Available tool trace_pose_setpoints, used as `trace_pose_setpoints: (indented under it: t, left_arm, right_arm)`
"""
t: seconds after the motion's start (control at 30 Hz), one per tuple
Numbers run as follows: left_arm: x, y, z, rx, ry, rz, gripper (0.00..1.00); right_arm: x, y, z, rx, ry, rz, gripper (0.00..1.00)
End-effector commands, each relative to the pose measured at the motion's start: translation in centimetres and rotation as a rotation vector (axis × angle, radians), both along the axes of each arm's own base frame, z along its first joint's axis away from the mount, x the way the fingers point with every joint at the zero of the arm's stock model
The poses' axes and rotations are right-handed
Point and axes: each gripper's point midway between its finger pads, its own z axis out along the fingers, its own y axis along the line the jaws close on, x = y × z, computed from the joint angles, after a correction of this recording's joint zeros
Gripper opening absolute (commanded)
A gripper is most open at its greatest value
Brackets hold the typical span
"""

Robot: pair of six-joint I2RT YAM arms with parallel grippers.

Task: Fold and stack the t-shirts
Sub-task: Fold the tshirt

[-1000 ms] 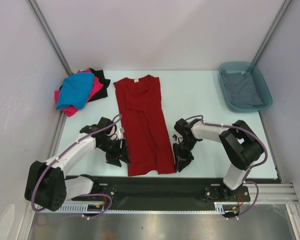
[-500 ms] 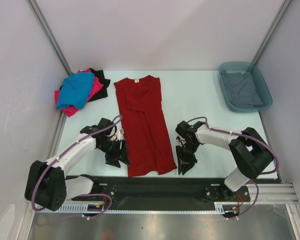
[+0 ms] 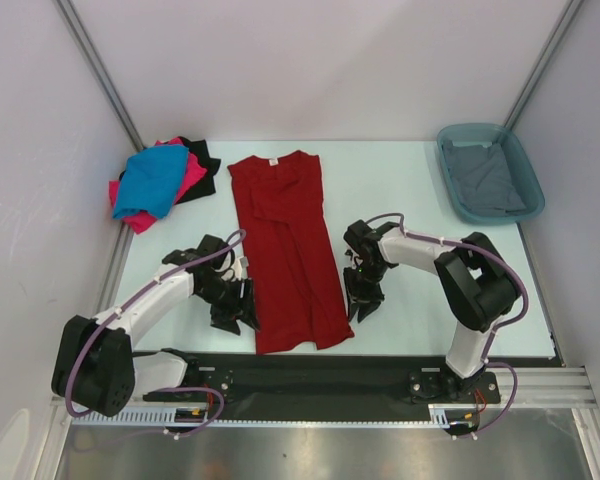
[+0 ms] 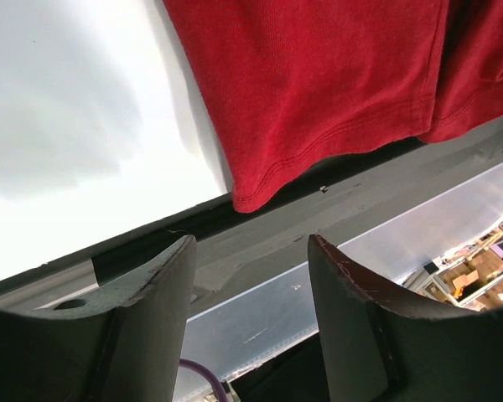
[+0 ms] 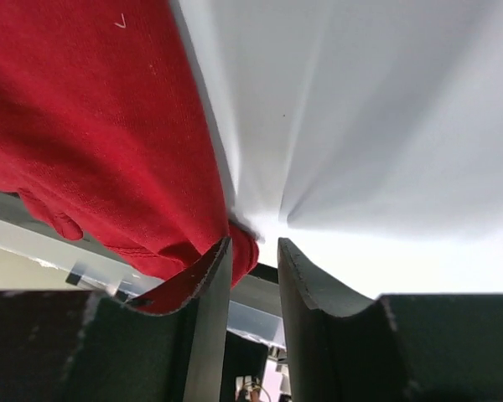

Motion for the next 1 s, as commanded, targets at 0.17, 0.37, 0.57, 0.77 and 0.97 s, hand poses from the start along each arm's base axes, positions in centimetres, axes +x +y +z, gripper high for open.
trace_pose_setpoints:
  t: [0.17,0.37,0.57,0.77,0.97]
  left_arm:
    - [0.4,0.0,0.5,-0.003,-0.049,-0.017,0.62]
    - [0.5,0.0,0.4,0.0,-0.043,-0.023,0.62]
    - [0.4,0.0,0.2,0.001,-0.039,-0.017,0.62]
    - [0.4,0.0,0.3,0.001,-0.037,-0.015,0.62]
    - [0.6,-0.1,0.4,-0.001,-0.041,-0.016,0.62]
  right_arm:
    - [-1.3,0.1,0.3,0.063,0.029,-0.008,0.32]
    - [-2.6,0.4,-0.4,0.097,0.087,-0.008,0.32]
    - [-2.7,0.7,0.0,0.122,0.094,-0.001,0.32]
    - [-0.7,0.5,1.7,0.081,0.014,0.004,0.32]
    - [0.6,0.7,3.0,0.084,-0.034,-0.003,0.32]
